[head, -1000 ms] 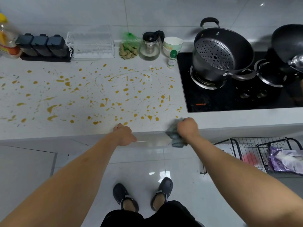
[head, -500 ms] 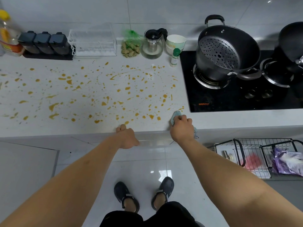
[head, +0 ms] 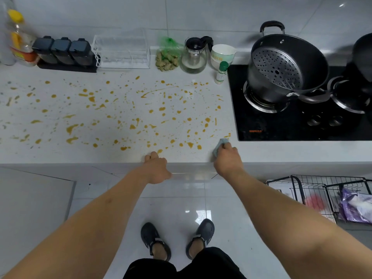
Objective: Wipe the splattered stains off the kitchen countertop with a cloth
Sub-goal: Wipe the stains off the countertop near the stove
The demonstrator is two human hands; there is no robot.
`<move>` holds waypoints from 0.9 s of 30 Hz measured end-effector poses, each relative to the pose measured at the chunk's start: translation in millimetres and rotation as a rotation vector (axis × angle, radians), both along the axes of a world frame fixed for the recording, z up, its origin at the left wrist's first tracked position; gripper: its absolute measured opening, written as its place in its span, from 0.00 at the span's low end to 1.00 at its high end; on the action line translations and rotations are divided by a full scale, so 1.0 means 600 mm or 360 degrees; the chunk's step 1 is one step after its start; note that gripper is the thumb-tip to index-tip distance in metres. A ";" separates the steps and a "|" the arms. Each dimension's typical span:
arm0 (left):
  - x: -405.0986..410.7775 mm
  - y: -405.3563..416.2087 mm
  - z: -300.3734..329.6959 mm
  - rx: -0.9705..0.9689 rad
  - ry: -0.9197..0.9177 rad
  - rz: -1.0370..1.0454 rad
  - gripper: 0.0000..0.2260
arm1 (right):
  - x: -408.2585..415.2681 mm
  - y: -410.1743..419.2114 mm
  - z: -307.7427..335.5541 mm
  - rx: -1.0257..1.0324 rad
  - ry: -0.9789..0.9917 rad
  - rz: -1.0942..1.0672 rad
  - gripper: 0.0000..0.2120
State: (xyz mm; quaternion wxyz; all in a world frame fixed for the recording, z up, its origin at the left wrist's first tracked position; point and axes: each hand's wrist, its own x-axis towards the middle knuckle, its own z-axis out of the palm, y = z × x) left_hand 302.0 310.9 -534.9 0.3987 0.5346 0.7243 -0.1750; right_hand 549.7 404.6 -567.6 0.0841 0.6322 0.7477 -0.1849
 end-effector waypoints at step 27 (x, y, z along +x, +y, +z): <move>-0.050 -0.018 0.008 0.0106 -0.0187 -0.0085 0.33 | 0.062 -0.023 0.000 0.0278 0.0409 -0.0036 0.20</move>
